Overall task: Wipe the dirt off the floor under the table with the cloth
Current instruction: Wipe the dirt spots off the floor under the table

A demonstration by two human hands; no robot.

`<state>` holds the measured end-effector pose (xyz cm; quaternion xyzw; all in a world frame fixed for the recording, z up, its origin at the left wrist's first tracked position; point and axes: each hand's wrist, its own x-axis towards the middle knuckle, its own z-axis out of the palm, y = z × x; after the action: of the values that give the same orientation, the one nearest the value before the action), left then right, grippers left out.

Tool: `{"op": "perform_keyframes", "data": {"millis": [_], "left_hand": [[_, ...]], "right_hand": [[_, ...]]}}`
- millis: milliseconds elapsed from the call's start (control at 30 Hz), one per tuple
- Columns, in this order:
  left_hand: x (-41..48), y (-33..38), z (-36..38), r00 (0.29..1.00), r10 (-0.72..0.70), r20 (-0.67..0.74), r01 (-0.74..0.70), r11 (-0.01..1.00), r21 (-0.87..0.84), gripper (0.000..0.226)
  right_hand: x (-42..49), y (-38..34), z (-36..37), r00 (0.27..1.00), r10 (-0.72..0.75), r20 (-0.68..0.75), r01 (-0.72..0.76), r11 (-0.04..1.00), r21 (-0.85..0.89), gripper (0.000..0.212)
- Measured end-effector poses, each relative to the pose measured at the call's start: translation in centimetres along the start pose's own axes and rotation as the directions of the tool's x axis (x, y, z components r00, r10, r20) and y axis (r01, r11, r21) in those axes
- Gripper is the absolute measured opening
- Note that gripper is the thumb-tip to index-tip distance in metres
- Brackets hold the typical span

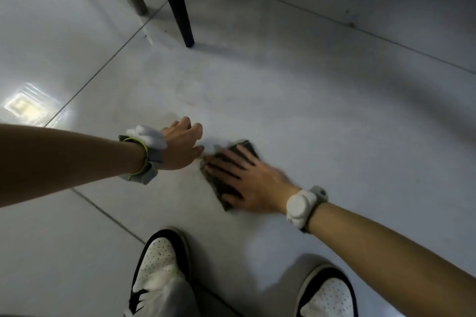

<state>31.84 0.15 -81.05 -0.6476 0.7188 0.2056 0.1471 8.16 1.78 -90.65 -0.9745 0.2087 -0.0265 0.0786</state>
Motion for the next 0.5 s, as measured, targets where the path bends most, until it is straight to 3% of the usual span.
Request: {"op": "perform_keyframes", "data": {"millis": [67, 100, 167, 267, 333, 400, 433, 500], "left_hand": [[-0.3, -0.6, 0.5, 0.999, -0.006, -0.051, 0.006, 1.0, -0.016, 0.041], [-0.3, -0.7, 0.5, 0.997, -0.008, -0.073, 0.006, 1.0, -0.018, 0.045], [0.1, -0.7, 0.5, 0.994, -0.002, -0.106, 0.001, 1.0, -0.01, 0.052], [1.1, -0.4, 0.2, 0.993, 0.009, -0.114, -0.009, 1.0, 0.002, 0.058], [1.8, -0.2, 0.1, 0.995, 0.027, -0.094, -0.025, 0.999, 0.025, 0.067], [2.3, -0.1, 0.2, 0.999, 0.039, -0.026, -0.037, 0.998, 0.056, 0.083], [2.6, 0.0, 0.3, 0.999, 0.032, 0.015, -0.032, 0.998, 0.059, 0.091], [3.0, 0.1, 0.6, 0.998, 0.013, 0.057, -0.015, 0.999, 0.042, 0.099]], "right_hand": [[-0.6, 3.7, -1.0, 0.958, 0.283, -0.042, -0.283, 0.959, 0.025, 0.069], [-1.6, 6.0, -1.6, 0.895, 0.443, -0.054, -0.442, 0.896, 0.031, 0.07], [-5.0, 10.4, -2.6, 0.694, 0.717, -0.064, -0.717, 0.696, 0.033, 0.071], [-11.1, 14.6, -3.7, 0.403, 0.911, -0.088, -0.91, 0.409, 0.069, 0.076], [-13.1, 15.3, -4.2, 0.282, 0.956, -0.078, -0.95, 0.29, 0.113, 0.08], [-13.2, 14.6, -4.2, 0.256, 0.964, -0.069, -0.958, 0.263, 0.112, 0.079], [-12.8, 14.0, -4.1, 0.28, 0.958, -0.068, -0.954, 0.286, 0.095, 0.077], [-12.0, 12.5, -3.9, 0.395, 0.916, -0.064, -0.916, 0.399, 0.048, 0.075]]}}
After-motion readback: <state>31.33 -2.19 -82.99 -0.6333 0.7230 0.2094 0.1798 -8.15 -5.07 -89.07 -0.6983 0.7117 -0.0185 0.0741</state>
